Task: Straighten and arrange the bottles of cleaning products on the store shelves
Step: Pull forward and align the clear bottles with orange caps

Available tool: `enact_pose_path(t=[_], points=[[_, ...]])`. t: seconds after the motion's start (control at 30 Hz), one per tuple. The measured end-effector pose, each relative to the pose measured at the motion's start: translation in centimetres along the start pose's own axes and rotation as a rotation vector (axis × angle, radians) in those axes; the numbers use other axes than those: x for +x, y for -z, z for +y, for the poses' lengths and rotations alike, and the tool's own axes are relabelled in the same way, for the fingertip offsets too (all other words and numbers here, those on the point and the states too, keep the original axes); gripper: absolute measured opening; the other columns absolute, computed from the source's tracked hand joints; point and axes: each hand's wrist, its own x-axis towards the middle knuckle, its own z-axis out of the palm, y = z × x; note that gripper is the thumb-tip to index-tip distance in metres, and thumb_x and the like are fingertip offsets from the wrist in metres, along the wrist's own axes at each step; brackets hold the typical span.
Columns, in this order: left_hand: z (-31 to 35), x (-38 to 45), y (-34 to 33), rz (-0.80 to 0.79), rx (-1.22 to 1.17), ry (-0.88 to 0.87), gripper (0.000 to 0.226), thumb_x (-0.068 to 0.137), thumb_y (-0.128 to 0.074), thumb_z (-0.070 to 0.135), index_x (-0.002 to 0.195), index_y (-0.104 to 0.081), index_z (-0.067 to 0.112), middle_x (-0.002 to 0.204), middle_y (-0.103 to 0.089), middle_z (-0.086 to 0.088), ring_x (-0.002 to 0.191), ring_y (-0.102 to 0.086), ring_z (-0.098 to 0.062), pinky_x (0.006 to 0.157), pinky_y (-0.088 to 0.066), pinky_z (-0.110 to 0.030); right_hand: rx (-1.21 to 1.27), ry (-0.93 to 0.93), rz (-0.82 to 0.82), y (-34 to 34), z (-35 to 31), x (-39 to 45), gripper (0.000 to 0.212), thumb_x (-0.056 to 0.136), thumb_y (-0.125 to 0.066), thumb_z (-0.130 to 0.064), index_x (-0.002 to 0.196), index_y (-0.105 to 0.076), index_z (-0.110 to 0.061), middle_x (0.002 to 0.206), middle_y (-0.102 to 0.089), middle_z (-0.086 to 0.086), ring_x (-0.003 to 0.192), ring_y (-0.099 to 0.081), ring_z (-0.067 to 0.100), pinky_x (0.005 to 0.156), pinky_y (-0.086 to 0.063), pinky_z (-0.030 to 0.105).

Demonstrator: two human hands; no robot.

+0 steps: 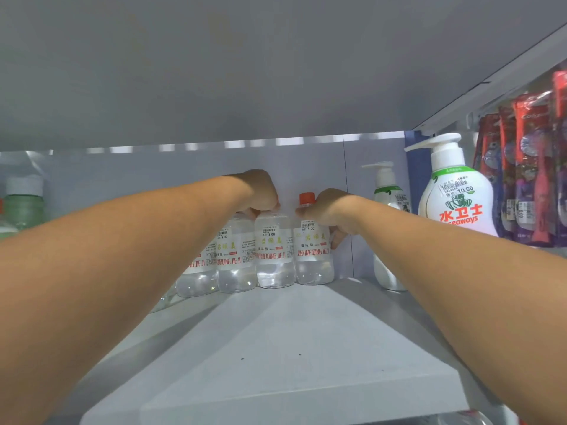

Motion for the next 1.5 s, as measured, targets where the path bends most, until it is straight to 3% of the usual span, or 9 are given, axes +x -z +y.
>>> enact_pose_path(t=[0.17,0.43,0.63,0.8,0.93,1.07,1.2,1.27,1.5], points=[[0.2,-0.4,0.1,-0.006,0.031,0.018,0.035,0.098,-0.062,0.027,0.068,-0.053,0.011,0.054,-0.055,-0.003,0.047,-0.048,-0.018,0.056,-0.041,-0.026,-0.003,-0.006,0.011,0.0,-0.1,-0.2,0.055,0.099,-0.061,-0.047,0.132,-0.052,-0.003,0.117,-0.07,0.02,0.098,-0.073,0.04,0.086,-0.062,0.053],[-0.6,-0.6,-0.2,0.0,-0.064,-0.003,0.032,0.096,-0.065,0.035,0.075,-0.058,0.011,0.057,-0.055,-0.004,0.05,-0.052,-0.02,0.062,-0.043,-0.028,-0.083,0.045,0.07,-0.1,-0.2,-0.2,0.059,0.1,-0.06,-0.048,0.138,-0.051,-0.005,0.13,-0.064,0.017,0.111,-0.068,0.037,0.096,-0.058,0.048],[-1.3,-2.9,1.4,0.019,-0.075,-0.107,0.047,0.099,-0.06,0.047,0.112,-0.072,0.004,0.1,-0.077,-0.014,0.094,-0.074,-0.029,0.096,-0.053,-0.038,-0.057,-0.003,0.056,-0.1,0.1,-0.3,0.057,0.099,-0.058,-0.051,0.132,-0.053,-0.006,0.119,-0.067,0.016,0.098,-0.071,0.036,0.085,-0.062,0.045],[-5.3,-5.9,6.9,0.034,-0.141,-0.076,0.036,0.098,-0.064,0.042,0.126,-0.068,0.02,0.108,-0.075,0.002,0.094,-0.075,-0.015,0.102,-0.054,-0.037,-0.337,0.294,0.395,-0.1,-2.3,-2.5,0.06,0.099,-0.058,-0.052,0.145,-0.046,-0.017,0.141,-0.051,0.008,0.121,-0.057,0.03,0.093,-0.051,0.038],[-10.8,-10.1,9.7,0.18,-0.137,0.009,0.03,0.096,-0.066,0.045,0.121,-0.071,0.029,0.113,-0.074,0.006,0.1,-0.072,-0.016,0.102,-0.053,-0.033,-0.226,0.524,0.335,-0.7,-7.3,-4.1,0.033,0.102,-0.055,-0.046,0.124,-0.066,-0.024,0.12,-0.063,-0.004,0.104,-0.058,0.019,0.086,-0.044,0.029],[-15.6,-13.0,8.0,0.278,-0.359,0.06,0.033,0.088,-0.076,0.046,0.115,-0.073,0.028,0.115,-0.072,0.008,0.099,-0.068,-0.016,0.085,-0.053,-0.025,-0.399,0.542,0.191,-3.3,-10.9,-3.7,0.043,0.102,-0.054,-0.044,0.125,-0.067,-0.009,0.125,-0.068,0.01,0.113,-0.064,0.029,0.098,-0.05,0.035],[-17.6,-13.2,5.2,0.26,-0.389,0.034,0.047,0.087,-0.075,0.051,0.128,-0.062,0.032,0.115,-0.064,0.011,0.091,-0.06,-0.012,0.075,-0.045,-0.024,-0.518,0.443,0.13,-5.6,-12.1,-1.1,0.055,0.102,-0.052,-0.049,0.069,-0.061,-0.006,0.062,-0.067,0.007,0.057,-0.067,0.021,0.092,-0.056,0.04],[-18.3,-12.9,4.4,0.268,-0.395,0.014,0.048,0.088,-0.074,0.049,0.13,-0.057,0.034,0.109,-0.065,0.01,0.089,-0.061,-0.011,0.067,-0.046,-0.023,-0.536,0.425,0.124,-6.4,-12.1,-0.1,0.052,0.102,-0.054,-0.044,0.062,-0.057,-0.011,0.053,-0.062,0.003,0.051,-0.063,0.02,0.084,-0.054,0.036],[-20.5,-11.8,3.4,0.208,-0.576,-0.005,0.056,0.084,-0.077,0.052,0.134,-0.052,0.043,0.105,-0.065,0.016,0.09,-0.062,-0.002,0.071,-0.051,-0.025,-0.52,0.472,0.173,-6.8,-11.7,0.1,0.021,0.098,-0.063,-0.025,0.108,-0.073,-0.009,0.107,-0.071,0.003,0.095,-0.063,0.022,0.082,-0.042,0.027]])
